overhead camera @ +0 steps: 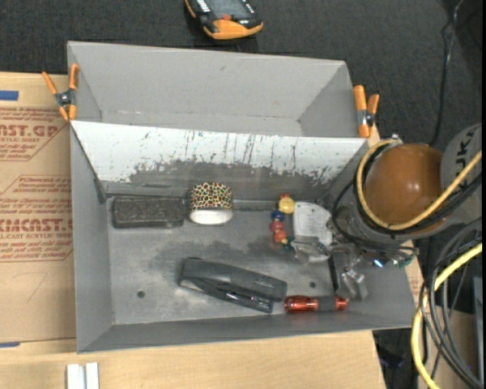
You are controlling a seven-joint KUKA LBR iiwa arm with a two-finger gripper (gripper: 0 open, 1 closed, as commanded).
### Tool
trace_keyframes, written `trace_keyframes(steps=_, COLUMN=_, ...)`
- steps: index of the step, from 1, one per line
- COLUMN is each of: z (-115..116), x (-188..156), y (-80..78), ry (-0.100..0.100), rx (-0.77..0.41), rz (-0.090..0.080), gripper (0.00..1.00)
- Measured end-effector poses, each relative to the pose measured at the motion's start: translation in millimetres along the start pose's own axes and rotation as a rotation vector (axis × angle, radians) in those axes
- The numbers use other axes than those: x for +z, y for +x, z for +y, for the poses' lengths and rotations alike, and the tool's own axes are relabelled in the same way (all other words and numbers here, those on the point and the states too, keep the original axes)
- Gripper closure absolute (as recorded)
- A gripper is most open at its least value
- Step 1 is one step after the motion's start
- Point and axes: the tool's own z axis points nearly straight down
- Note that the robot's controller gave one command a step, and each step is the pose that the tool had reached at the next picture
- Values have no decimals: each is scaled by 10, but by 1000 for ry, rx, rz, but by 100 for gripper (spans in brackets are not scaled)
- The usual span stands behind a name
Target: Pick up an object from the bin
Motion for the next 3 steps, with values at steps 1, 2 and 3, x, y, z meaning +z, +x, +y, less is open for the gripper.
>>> trace_keyframes(steps=1, z=-235, x=26, y=-373, ry=-1, rx=-121, rz=-2, gripper=0)
trace_keyframes(steps=2, z=-27, x=12, y=-111, ry=-5, rx=-496, rz=-8, gripper=0)
trace_keyframes(steps=3, z=-67, x=19, y=-171, ry=-6, rx=-425, rz=-9, gripper=0)
